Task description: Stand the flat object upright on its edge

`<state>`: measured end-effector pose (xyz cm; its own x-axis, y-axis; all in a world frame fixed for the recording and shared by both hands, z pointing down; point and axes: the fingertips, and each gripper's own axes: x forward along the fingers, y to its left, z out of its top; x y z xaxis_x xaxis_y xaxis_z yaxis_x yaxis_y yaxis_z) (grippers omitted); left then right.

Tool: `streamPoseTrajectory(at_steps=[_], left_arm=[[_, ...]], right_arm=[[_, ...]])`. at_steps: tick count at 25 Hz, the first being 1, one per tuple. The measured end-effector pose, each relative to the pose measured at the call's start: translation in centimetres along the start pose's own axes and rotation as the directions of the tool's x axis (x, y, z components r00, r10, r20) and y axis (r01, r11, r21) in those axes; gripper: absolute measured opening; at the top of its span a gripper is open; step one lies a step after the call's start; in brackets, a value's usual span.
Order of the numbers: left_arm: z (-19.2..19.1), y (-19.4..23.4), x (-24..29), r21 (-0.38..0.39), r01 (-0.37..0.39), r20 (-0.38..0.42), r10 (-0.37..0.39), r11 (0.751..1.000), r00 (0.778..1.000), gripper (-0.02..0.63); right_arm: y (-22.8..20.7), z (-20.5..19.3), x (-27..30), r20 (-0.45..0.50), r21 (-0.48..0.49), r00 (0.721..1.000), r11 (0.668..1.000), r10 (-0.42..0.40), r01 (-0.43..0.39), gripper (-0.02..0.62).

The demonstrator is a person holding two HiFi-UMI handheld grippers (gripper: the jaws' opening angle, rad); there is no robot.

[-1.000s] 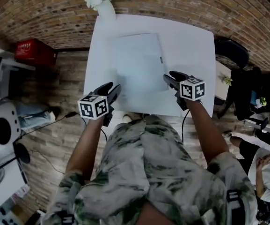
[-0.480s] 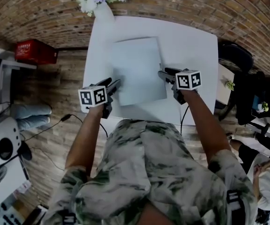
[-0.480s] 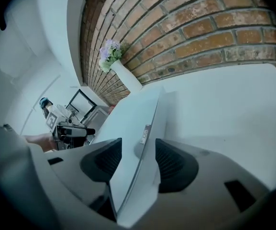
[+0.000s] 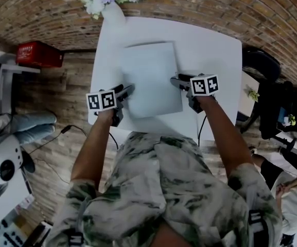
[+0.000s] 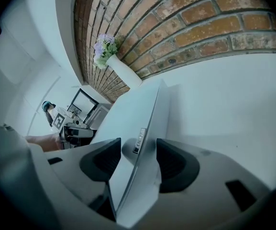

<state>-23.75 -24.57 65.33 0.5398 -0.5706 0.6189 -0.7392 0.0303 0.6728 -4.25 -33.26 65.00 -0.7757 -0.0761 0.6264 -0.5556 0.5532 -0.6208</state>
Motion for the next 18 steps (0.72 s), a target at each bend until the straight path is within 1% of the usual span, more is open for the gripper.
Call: streamPoseTrajectory(at_steps=[3, 6, 9, 12, 18], left_arm=[[0.11, -0.05, 0.86, -0.024, 0.021, -0.013, -0.022, 0.999, 1.0, 0.259], [0.08, 0.14, 1.13, -0.035, 0.027, -0.029, -0.028, 0.999, 0.999, 0.264], [0.05, 0.23, 1.24, -0.051, 0.023, -0.051, -0.026, 0.998, 0.998, 0.263], [0.06, 0.11, 1.23, -0.044, 0.01, -0.071, -0.013, 0.999, 0.997, 0.264], [0.06, -0.33, 1.03, -0.022, -0.002, -0.065, 0.0, 1.0, 0.998, 0.262]], right_arm=[[-0.12, -0.01, 0.37, -0.008, 0.013, 1.0, 1.0, 0.012, -0.012, 0.253], [-0.19, -0.14, 0.47, -0.008, 0.032, 1.0, 0.999, 0.016, -0.016, 0.252], [-0.22, -0.06, 0.51, -0.012, 0.023, 1.0, 1.0, 0.014, -0.014, 0.248], [-0.19, -0.05, 0.36, -0.005, 0.02, 1.0, 1.0, 0.012, -0.012, 0.237], [0.05, -0.4, -0.12, -0.001, 0.026, 1.0, 1.0, -0.006, 0.006, 0.222]])
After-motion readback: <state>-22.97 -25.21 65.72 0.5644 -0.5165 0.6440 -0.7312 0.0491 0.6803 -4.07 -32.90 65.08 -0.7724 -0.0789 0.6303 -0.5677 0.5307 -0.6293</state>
